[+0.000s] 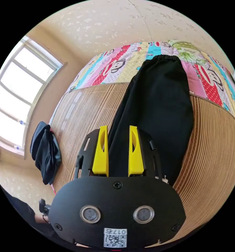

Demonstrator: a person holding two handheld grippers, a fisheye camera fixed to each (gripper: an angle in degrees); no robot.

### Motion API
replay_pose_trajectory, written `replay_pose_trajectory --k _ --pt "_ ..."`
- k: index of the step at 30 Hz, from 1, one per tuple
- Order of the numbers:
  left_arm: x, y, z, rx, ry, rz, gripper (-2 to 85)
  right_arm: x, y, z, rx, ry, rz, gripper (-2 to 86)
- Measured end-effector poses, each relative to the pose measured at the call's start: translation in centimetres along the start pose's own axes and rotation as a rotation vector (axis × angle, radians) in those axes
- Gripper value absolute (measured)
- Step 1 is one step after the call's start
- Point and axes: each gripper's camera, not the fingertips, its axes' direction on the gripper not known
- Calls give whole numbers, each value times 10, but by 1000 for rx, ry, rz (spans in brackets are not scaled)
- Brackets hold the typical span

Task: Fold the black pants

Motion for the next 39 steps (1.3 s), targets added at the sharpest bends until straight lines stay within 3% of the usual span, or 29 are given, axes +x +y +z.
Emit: replay_pose_trajectory --k 4,11,16,18,21,23,30,35,39 --pt "7 14 -3 18 14 -6 45 -3 -6 31 -21 182 89 50" --pt "24 15 1 -14 59 11 38 -40 27 -7 226 184 -21 31" --pt "12 1 16 -100 79 -11 41 -6 20 32 9 40 -39 51" --pt "7 -6 14 -125 90 -3 53 0 27 15 9 -18 -83 61" --pt "-3 -20 -15 2 143 -2 81 20 62 -38 66 -150 -107 75" --pt "-8 -43 -38 121 144 8 99 46 93 -67 82 -196 -45 82" --pt "4 -169 -35 242 253 109 124 184 227 -120 141 -309 466 106" --pt "39 -255 -12 227 219 199 135 206 222 -92 98 -408 369 125" --pt "52 -254 -1 198 213 191 135 199 217 -70 14 -445 256 132"
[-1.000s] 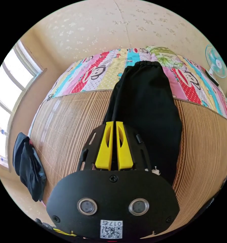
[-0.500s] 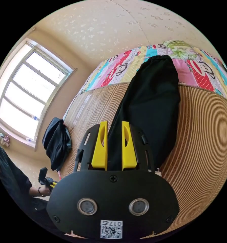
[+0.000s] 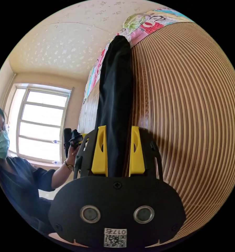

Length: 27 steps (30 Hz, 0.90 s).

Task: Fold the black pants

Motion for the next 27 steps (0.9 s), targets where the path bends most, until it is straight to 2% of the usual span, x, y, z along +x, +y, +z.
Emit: replay_pose_trajectory --k 5,8,13,18,23,25,27 --pt "9 62 9 -120 35 -24 121 2 44 0 -115 -31 -2 130" --pt "-1 94 7 -93 110 -91 112 14 73 -8 -166 -102 43 127" --pt "-22 91 23 -97 248 -148 81 51 70 -11 -182 -267 135 100" --pt "-24 73 46 -241 330 -140 50 61 44 8 -324 -299 99 46" --pt "13 116 5 -105 483 -49 42 59 66 -35 -198 -411 100 28" --pt "43 135 -12 -64 511 17 41 36 84 -65 -143 -504 50 23" --pt "80 153 -30 -28 527 88 41 7 97 -89 -135 -498 -13 19"
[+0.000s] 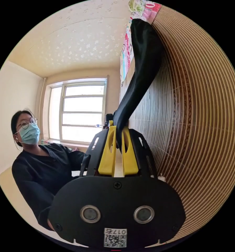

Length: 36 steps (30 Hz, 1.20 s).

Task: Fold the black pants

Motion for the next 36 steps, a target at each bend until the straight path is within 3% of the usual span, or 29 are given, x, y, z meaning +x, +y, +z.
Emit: replay_pose_trajectory --k 11,17,20,23,27,31,36 --pt "317 58 12 33 36 569 40 -273 52 -43 -143 12 -495 8" --pt "415 40 25 152 97 728 41 -387 45 -74 -114 -56 -728 9" --pt "411 11 27 221 25 616 40 -414 24 -80 -104 9 -757 10" --pt "371 -24 30 251 -99 454 40 -402 -14 -74 -90 184 -635 10" --pt "303 -72 34 242 -201 310 41 -344 -74 -50 -94 409 -543 14" --pt "214 -117 42 202 -346 166 42 -267 -129 -29 -85 506 -432 21" --pt "125 -100 78 67 -521 89 44 -186 -122 5 -152 723 -347 27"
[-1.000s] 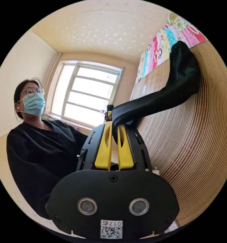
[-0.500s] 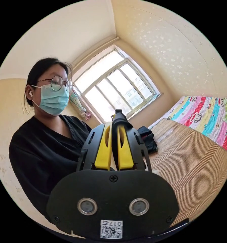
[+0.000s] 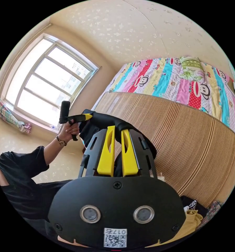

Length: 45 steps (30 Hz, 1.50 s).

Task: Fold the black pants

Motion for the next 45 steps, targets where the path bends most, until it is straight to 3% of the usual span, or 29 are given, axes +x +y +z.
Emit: replay_pose_trajectory --k 5,11,14,16,19,26,31,34,41,45 --pt "-72 113 80 -116 93 -208 48 34 92 59 -26 -71 117 33" --pt "-133 203 137 -262 15 -471 52 92 218 135 -175 -124 506 52" --pt "-158 197 126 -167 87 -509 100 116 252 138 -122 -203 645 82" --pt "-173 179 119 -131 82 -509 128 137 266 138 -13 -360 757 130" --pt "-198 140 126 -155 41 -471 168 160 279 154 65 -509 874 166" --pt "-260 79 191 -332 92 -403 192 172 282 205 138 -698 956 199" --pt "-270 71 196 -332 39 -396 164 186 271 242 255 -775 991 231" --pt "-283 75 197 -348 185 -457 114 194 271 258 317 -808 1027 252" --pt "-244 93 206 -392 356 -433 84 218 269 278 359 -854 993 294" --pt "-227 92 188 -335 344 -434 80 234 272 289 434 -950 918 244"
